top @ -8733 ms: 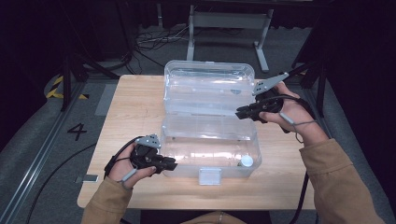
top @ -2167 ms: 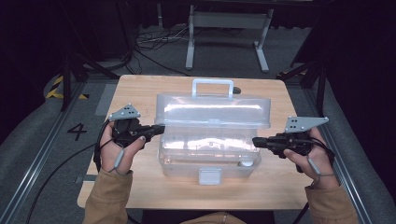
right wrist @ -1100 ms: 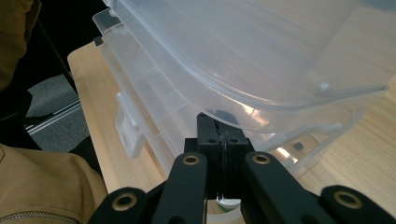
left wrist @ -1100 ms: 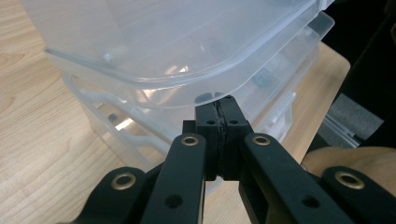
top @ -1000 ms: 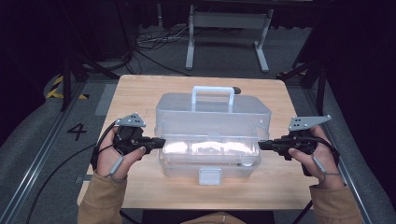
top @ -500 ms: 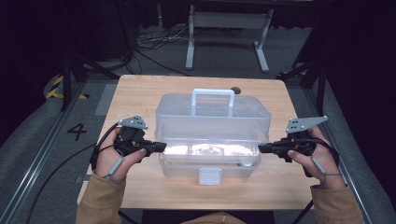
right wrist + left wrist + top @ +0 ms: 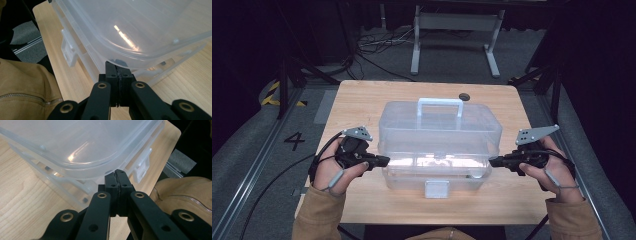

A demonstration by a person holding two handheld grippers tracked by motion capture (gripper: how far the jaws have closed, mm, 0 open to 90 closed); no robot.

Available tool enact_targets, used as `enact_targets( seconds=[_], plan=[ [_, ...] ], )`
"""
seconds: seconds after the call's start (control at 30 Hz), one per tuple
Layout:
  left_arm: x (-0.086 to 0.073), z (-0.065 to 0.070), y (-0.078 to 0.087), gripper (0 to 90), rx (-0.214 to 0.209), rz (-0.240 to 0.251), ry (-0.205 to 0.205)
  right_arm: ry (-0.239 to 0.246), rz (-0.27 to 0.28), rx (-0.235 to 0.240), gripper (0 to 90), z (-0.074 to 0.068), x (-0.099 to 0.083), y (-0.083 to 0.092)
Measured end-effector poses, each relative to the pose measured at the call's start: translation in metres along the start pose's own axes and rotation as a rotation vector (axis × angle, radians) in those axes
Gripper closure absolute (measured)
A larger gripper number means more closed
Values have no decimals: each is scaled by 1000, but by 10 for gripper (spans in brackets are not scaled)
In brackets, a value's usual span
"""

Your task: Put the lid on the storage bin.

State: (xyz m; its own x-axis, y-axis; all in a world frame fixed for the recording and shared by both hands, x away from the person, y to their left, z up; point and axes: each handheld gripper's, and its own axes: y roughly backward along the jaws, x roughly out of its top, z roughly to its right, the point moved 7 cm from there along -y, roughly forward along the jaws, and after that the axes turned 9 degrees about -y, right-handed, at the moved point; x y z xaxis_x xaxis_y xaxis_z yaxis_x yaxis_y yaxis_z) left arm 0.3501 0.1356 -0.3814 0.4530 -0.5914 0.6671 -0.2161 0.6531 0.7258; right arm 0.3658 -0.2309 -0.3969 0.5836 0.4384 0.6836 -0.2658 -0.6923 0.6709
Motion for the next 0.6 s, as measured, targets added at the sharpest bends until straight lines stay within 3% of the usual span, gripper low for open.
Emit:
enact_targets(
  seconds=[0.6],
  plan=[
    [-9, 3, -5, 896, -27, -97, -23, 4, -85, -17, 893, 3, -10, -1]
  ],
)
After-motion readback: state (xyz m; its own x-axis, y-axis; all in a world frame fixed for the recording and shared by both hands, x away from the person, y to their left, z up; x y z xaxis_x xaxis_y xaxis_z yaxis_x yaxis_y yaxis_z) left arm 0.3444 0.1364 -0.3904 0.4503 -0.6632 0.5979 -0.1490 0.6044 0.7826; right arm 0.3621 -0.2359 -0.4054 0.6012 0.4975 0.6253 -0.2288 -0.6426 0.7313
